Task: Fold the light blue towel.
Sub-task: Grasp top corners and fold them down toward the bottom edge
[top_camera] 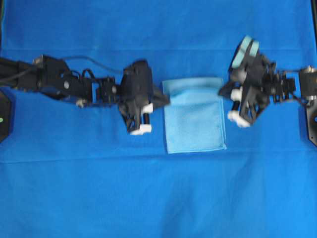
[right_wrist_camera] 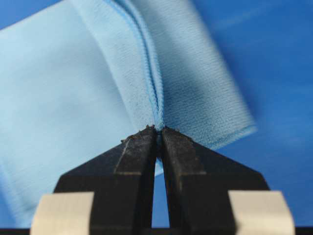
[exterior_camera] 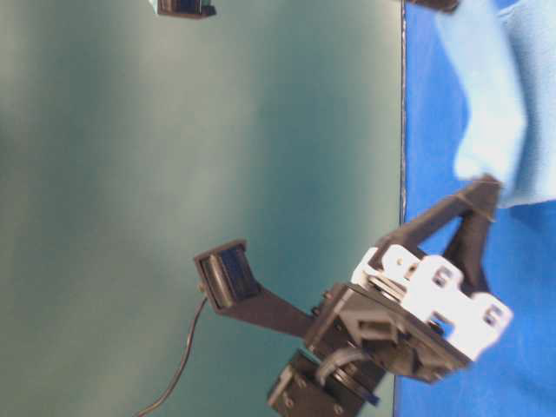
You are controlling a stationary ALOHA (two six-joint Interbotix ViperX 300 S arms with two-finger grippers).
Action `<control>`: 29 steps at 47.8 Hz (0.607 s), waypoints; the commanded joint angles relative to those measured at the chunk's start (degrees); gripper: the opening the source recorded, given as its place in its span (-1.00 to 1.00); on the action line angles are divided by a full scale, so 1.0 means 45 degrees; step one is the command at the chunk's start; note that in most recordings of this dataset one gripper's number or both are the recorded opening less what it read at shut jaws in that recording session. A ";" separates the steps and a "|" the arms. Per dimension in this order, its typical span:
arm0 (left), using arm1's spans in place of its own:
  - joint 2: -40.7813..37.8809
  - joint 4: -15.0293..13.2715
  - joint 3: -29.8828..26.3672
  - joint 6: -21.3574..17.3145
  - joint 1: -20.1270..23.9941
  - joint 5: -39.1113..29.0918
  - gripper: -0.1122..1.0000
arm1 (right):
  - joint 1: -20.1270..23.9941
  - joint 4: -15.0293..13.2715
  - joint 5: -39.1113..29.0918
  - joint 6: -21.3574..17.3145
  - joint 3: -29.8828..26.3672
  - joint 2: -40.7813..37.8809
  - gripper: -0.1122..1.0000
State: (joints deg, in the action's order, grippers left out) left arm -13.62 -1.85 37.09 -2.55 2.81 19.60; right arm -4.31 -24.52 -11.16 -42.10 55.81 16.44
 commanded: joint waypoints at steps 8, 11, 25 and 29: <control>0.0410 0.0020 -0.0078 -0.0020 -0.1133 0.0059 -0.74 | 0.1719 0.1367 -0.0039 -0.0020 -0.0215 -0.0371 -0.71; 0.0371 0.0000 -0.0117 -0.0020 -0.1387 0.0059 -0.74 | 0.2012 0.1680 -0.0039 -0.0020 -0.0234 -0.0566 -0.71; 0.0352 0.0020 -0.0059 0.0078 -0.2012 0.0020 -0.74 | 0.2813 0.2246 -0.0039 -0.0020 -0.0254 -0.1035 -0.71; 0.0332 0.0020 -0.0039 0.0078 -0.2051 0.0020 -0.74 | 0.2852 0.2266 -0.0020 -0.0020 -0.0254 -0.1035 -0.71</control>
State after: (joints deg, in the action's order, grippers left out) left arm -13.54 -1.85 37.27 -2.29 -5.98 19.51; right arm 8.17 -14.59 -11.43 -42.28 55.63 11.34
